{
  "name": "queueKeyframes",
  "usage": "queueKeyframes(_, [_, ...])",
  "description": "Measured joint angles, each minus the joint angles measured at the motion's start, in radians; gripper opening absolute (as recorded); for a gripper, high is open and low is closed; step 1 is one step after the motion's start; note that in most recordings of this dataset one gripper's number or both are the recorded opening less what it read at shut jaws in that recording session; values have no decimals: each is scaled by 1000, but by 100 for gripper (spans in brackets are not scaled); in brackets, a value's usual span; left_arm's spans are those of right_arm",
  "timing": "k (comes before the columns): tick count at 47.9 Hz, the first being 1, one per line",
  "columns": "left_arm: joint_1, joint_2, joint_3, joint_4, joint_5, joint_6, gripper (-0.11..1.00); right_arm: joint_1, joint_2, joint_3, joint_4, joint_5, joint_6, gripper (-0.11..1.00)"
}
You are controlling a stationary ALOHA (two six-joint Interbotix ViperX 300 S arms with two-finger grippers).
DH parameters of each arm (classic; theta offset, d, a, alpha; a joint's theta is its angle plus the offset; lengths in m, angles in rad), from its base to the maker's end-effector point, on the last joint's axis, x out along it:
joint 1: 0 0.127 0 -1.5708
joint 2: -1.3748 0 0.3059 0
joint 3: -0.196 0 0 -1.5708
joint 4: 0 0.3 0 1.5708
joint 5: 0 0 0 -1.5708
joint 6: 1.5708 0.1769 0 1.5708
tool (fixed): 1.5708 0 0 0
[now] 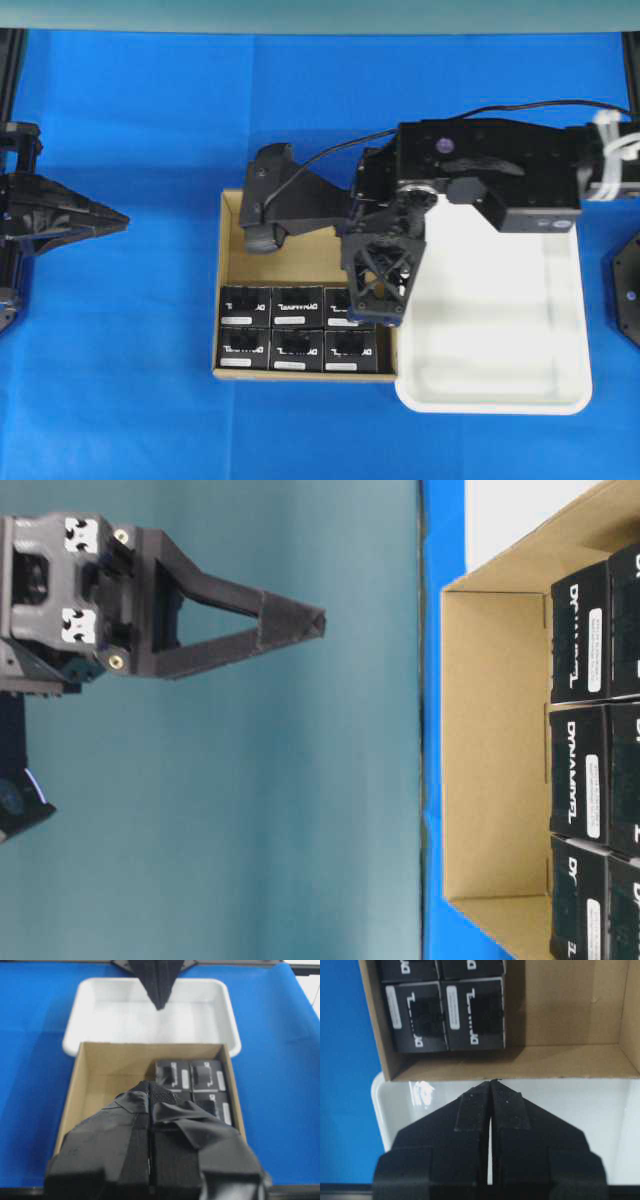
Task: Pick the box from inside the cardboard box.
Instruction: 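Lower the open right gripper around the top-right black DYNAMIXEL box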
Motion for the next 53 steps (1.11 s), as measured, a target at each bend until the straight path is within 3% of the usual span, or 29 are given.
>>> queueKeyframes(15, [0,-9,-2,0,0,-2,-7,14,31,8,-6,-18,-23,3])
queueKeyframes(23, [0,-17,-2,0,2,-2,-7,20,60,12,-8,-21,-58,11])
queueKeyframes(28, [0,-21,-2,0,2,-2,-7,23,67,11,-3,-35,-91,26])
queueKeyframes(36, [0,-23,-2,0,2,-2,-7,23,71,15,2,-81,-115,75])
queueKeyframes(41, [0,-23,-2,0,2,-2,-7,20,72,23,2,-101,-114,97])
queueKeyframes(53, [-28,-26,-3,0,11,-3,-7,18,74,95,3,-170,-94,100])
